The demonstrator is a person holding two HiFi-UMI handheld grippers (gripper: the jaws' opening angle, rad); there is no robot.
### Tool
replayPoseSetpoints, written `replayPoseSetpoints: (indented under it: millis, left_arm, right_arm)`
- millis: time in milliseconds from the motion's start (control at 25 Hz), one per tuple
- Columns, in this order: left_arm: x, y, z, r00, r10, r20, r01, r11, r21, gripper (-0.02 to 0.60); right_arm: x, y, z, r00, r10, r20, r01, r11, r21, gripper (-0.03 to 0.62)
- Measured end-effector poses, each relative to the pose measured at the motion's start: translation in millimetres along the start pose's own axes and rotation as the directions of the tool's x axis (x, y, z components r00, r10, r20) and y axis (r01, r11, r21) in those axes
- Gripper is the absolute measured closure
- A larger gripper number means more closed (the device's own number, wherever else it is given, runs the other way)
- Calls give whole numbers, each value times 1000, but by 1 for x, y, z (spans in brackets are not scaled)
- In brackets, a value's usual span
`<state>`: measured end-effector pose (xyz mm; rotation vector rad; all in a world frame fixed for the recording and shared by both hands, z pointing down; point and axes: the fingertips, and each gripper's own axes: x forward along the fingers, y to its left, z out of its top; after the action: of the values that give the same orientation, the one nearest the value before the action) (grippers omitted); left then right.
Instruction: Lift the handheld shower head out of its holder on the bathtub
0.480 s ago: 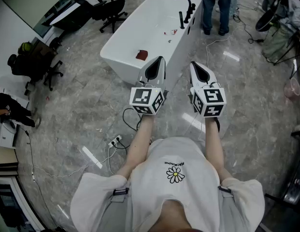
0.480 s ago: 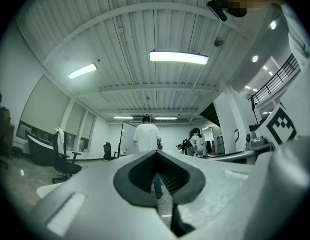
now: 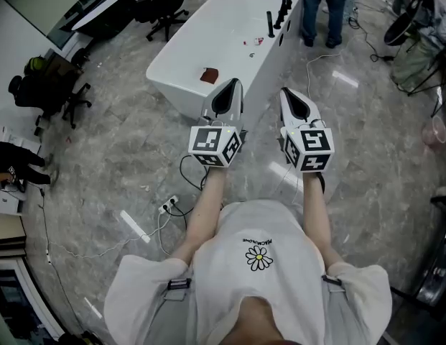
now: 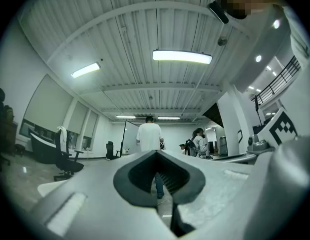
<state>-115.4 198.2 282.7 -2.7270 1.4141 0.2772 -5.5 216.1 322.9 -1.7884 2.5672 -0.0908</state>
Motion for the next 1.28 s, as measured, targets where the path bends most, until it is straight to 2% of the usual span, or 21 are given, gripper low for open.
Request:
replayPoseSetpoints:
  millis: [120,280,560,800,960,1160,1280]
  left_arm:
    - [4,5,-3,1000,18,-7,-18,1000,-15,580]
    - [11,6,-7,999,34,-13,-35,999,-27,580]
    - [9,4,-14,998,54,-34,-55,998,-40,580]
    - [32,29,-33,996,77,-48,-79,996,-39,580]
    - [69,58,-49,996,82,-31,-83,996,-38,580]
    - [138,115,-57,994,107,21,-105,990,-89,581]
    - [182,145,-65,995,102,19,-100,990,-95,581]
  right_arm:
    - [3,-5,-1,1000,4,0,-4,1000,7,576]
    - [5,-14,1,999,25,21,-27,998,59,575]
    - [7,-35,-8,1000,16,17,-19,990,139,574]
    - [40,-50,-22,1000,31,1,-31,988,148,574]
    - [85,-66,-28,999,43,0,-43,989,142,574]
    - [165,-94,-19,998,61,-25,-59,995,87,574]
    - [207,-110,-17,996,73,-54,-69,995,72,574]
